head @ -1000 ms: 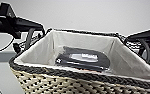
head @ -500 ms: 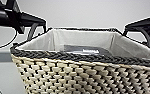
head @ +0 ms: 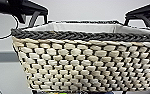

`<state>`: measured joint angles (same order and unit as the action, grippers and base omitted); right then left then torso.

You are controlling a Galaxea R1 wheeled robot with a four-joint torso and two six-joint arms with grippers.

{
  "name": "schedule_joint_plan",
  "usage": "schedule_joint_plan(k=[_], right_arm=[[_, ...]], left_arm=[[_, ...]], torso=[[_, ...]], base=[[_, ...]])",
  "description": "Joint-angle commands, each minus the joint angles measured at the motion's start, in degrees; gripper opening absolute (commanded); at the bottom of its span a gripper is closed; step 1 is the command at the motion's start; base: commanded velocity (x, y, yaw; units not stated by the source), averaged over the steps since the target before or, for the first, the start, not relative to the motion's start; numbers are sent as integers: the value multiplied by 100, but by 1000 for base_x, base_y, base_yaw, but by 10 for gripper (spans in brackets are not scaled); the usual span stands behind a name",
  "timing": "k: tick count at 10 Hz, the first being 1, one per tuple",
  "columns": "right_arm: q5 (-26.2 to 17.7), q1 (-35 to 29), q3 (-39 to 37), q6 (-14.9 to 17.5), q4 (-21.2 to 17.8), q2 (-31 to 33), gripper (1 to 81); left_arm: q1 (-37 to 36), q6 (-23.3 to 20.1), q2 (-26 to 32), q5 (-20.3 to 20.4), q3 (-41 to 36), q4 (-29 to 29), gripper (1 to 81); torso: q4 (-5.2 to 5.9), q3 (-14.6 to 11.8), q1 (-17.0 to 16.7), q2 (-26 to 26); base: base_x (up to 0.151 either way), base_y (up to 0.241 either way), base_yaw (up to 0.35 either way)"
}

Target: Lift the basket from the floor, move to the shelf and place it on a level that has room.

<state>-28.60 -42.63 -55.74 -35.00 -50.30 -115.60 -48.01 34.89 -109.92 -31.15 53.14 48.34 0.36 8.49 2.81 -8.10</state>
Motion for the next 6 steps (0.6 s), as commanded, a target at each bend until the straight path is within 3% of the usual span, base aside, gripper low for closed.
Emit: schedule_joint_plan(k=[1, 6], right_arm=[[320, -900, -595, 169, 55, -387, 10], [206, -935, -1184, 169, 152, -836, 10]], left_arm=[[-811, 9, -444, 355, 672, -114, 10], [-837, 0, -795, 320, 1137, -131, 10]], torso=[[0, 0, 0, 0], [0, 0, 2, 0]], base=[[0, 0, 0], [0, 0, 0]])
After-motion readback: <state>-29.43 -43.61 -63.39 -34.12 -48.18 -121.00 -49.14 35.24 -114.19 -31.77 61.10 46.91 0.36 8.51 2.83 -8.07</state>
